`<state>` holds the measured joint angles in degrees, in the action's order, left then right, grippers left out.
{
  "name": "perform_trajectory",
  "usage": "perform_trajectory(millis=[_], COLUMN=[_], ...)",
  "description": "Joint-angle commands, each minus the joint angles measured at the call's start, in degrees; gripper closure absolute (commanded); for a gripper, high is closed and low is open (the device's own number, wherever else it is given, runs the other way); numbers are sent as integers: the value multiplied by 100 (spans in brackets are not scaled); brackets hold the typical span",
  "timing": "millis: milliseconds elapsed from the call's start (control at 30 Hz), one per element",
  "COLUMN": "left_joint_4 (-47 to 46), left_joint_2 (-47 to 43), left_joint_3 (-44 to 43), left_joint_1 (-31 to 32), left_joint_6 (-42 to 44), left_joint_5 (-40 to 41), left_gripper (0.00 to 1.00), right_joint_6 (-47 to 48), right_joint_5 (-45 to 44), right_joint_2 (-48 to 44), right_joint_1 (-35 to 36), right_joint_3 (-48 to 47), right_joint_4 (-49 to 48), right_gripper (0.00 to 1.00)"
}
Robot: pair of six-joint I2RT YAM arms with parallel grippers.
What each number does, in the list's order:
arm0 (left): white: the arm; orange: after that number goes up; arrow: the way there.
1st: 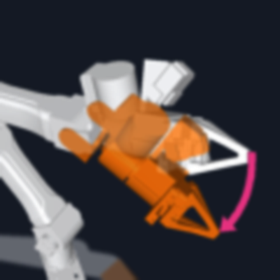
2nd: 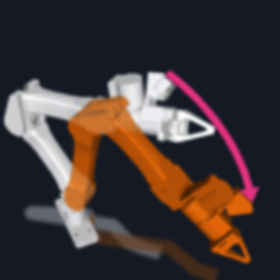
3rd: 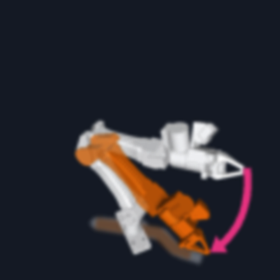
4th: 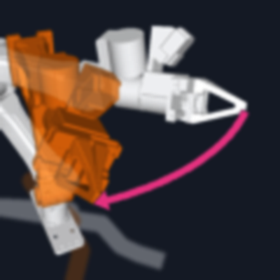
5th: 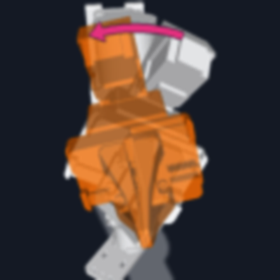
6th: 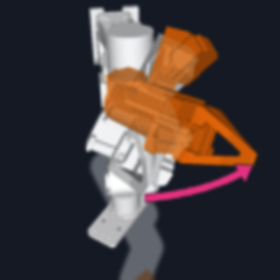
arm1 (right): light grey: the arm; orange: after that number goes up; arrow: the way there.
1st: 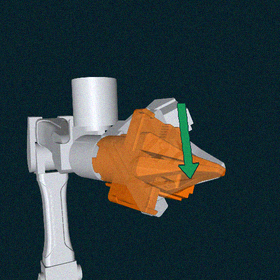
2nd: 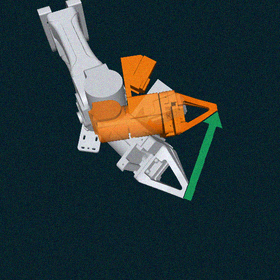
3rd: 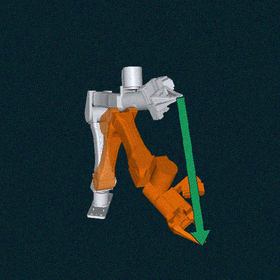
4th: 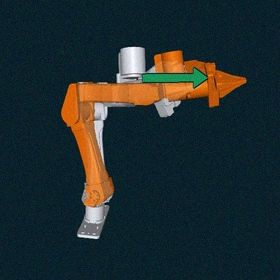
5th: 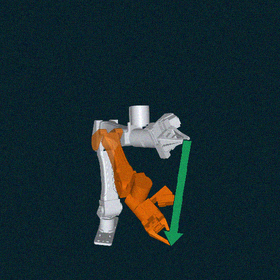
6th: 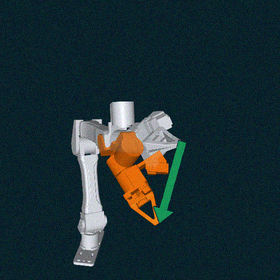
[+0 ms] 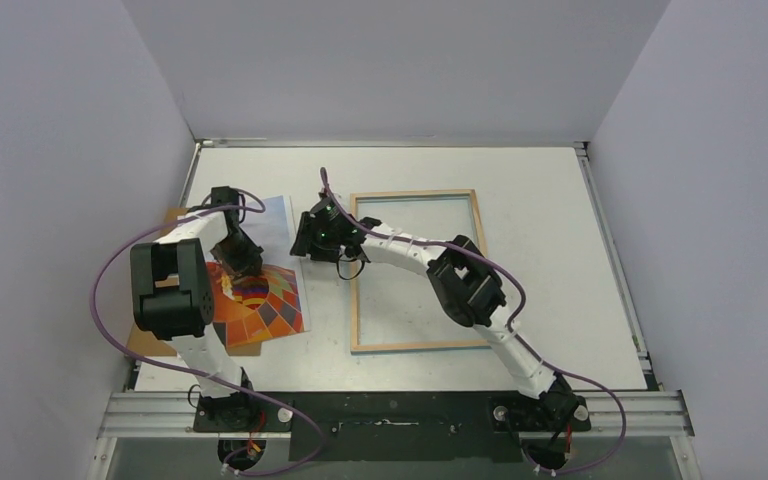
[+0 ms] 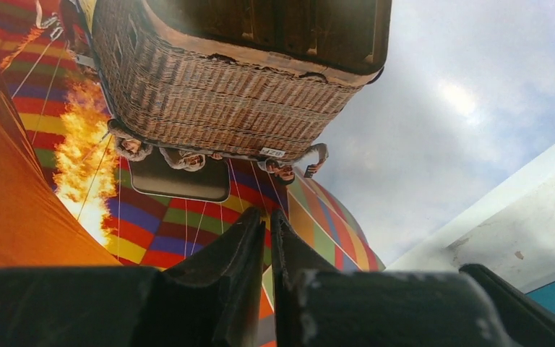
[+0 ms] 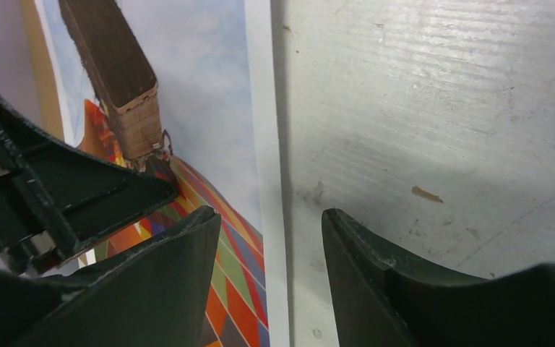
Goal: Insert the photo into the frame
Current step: Pick up the photo at the center of the board.
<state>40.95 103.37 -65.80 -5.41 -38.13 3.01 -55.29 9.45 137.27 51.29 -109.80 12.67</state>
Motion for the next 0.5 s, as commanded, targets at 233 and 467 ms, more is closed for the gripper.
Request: perform_trajectory(millis=[233,467], left_joint_4=[-47,-109], left_joint_2=[243,324], left_joint_3=[144,144], left_joint_1=[-112,-127], left_joint_6=[-141,-151], left_joint_5=[-105,-238], left_gripper=[93,93], right_joint_6=[-577,-1037], right_joint_5=[585,1307], right_joint_2=[558,487], right_joint_1=[162,184], right_joint_3=[-655,-373], right_joint_4=[313,-412], right_gripper=[46,43])
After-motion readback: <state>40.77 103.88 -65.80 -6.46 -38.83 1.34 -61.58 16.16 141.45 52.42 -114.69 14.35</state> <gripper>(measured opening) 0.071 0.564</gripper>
